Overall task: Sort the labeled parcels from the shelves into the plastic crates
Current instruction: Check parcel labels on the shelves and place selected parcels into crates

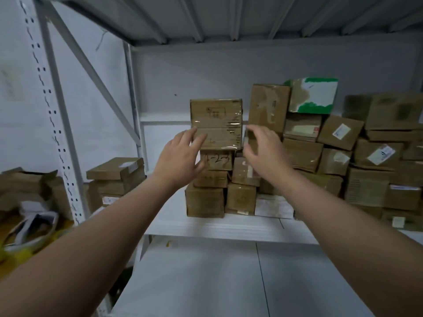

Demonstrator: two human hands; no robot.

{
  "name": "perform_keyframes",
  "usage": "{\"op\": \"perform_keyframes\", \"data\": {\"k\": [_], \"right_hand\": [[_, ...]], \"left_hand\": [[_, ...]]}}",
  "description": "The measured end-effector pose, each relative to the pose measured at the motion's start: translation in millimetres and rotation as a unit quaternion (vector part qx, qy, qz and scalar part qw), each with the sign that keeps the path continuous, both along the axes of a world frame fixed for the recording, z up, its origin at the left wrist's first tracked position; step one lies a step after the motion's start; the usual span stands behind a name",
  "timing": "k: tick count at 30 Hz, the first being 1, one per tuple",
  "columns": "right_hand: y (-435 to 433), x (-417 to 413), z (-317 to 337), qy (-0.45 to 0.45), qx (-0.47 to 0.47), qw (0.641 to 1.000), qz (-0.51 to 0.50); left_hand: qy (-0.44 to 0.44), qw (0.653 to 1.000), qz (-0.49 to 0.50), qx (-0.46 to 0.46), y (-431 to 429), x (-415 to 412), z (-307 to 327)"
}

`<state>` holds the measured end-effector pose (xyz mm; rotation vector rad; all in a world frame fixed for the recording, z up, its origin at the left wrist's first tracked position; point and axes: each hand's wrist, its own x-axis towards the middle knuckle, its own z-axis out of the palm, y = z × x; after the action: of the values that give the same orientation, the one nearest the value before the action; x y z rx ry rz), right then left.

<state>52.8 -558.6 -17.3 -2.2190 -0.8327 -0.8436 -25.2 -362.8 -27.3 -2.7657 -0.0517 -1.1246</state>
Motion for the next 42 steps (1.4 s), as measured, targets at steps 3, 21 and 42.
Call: {"op": "perform_keyframes", "data": {"k": [3, 21, 42], "right_hand": [[9.4, 20.6, 23.4, -0.021, 0.019, 1.000, -0.010], [99.1, 112.2, 69.6, 0.011, 0.039, 0.997, -0.067], [173.3, 30.5, 57.0, -0.060, 0.297, 0.952, -0.047]], "left_hand": [[-0.008, 1.000, 0.002, 0.016, 12.3, 29.4, 21.3], [-0.001, 0.990, -0.052, -0.131, 88.3, 170.6, 73.7], [-0.140, 0.764, -0.398, -0.489, 137.7, 96.7, 45.0]]}}
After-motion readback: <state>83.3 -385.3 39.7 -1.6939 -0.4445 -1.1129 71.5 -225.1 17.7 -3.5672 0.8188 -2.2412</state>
